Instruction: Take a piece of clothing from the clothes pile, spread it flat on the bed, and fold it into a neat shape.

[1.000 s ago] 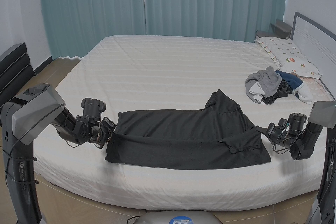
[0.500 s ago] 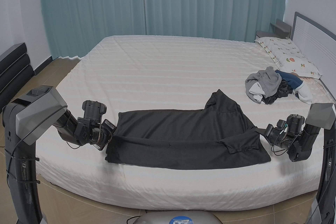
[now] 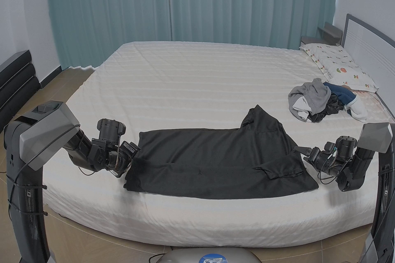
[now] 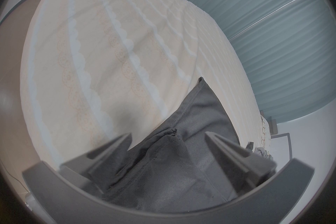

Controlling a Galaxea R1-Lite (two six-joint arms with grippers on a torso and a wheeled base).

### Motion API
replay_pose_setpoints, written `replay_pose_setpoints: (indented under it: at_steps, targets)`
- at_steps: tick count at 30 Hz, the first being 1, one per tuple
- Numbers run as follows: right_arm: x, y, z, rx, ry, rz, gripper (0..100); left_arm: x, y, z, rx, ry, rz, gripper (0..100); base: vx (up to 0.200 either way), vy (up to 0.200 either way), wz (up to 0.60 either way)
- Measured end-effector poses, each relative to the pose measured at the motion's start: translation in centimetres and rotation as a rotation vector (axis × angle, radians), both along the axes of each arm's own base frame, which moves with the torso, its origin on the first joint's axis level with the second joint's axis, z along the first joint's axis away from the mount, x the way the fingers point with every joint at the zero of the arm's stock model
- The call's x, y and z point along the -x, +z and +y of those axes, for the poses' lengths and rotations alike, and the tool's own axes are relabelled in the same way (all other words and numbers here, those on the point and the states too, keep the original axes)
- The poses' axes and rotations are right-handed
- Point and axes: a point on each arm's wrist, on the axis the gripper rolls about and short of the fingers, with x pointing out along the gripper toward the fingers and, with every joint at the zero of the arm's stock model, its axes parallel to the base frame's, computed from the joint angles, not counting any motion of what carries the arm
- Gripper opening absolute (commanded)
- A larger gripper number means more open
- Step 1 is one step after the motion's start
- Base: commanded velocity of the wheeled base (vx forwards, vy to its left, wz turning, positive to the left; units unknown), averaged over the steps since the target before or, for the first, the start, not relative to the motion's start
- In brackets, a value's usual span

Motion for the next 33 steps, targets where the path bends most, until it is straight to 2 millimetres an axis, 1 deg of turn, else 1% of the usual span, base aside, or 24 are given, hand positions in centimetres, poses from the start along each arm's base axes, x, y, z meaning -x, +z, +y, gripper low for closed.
replay_pose_setpoints:
  at_steps: [3, 6, 9, 11, 13, 17, 20, 22, 25, 30, 33]
  targets:
    - [0.1, 0.1, 0.0, -0.002, -0.01, 0.001, 100, 0.0, 0.0, 0.0, 0.001, 0.001, 0.0, 100, 0.0, 0.0, 0.0]
    - [0.6, 0.8, -0.1, -0.025, -0.035, 0.005, 100, 0.0, 0.0, 0.0, 0.008, 0.008, 0.0, 100, 0.0, 0.0, 0.0]
    - [1.3, 2.1, 0.2, -0.059, -0.057, 0.012, 100, 0.0, 0.0, 0.2, 0.029, 0.025, 0.002, 100, 0.0, 0.0, 0.0]
    - [2.0, 3.3, 0.8, -0.078, -0.068, 0.022, 100, 0.0, 0.2, 0.4, 0.058, 0.041, 0.002, 100, 0.0, 0.0, 0.0]
    - [2.7, 4.3, 2.2, -0.082, -0.076, 0.055, 100, 0.0, 0.4, 0.7, 0.095, 0.047, 0.004, 100, 0.0, 0.0, 0.0]
    - [4.1, 5.5, 5.2, -0.07, -0.12, 0.138, 100, 0.4, 0.9, 1.3, 0.152, 0.042, 0.009, 100, 0.0, 0.0, 0.0]
    - [5.0, 6.1, 7.3, -0.122, -0.156, 0.191, 100, 1.0, 1.3, 1.6, 0.18, 0.034, -0.015, 100, 0.0, 0.0, 0.0]
    - [5.5, 6.1, 8.4, -0.161, -0.171, 0.224, 100, 1.3, 1.5, 1.7, 0.191, 0.028, -0.054, 100, 0.0, 0.0, 0.0]
    - [6.0, 5.6, 9.3, -0.177, -0.185, 0.265, 100, 1.9, 1.7, 1.8, 0.2, 0.02, -0.097, 100, 0.0, 0.0, 0.0]
    - [6.4, 3.7, 9.9, -0.163, -0.216, 0.343, 100, 2.8, 1.5, 1.7, 0.2, 0.003, -0.124, 100, 0.0, 0.0, 0.0]
    - [6.5, 3.0, 10.0, -0.15, -0.23, 0.361, 100, 3.0, 1.3, 1.5, 0.199, -0.003, -0.117, 100, 0.0, 0.0, 0.0]
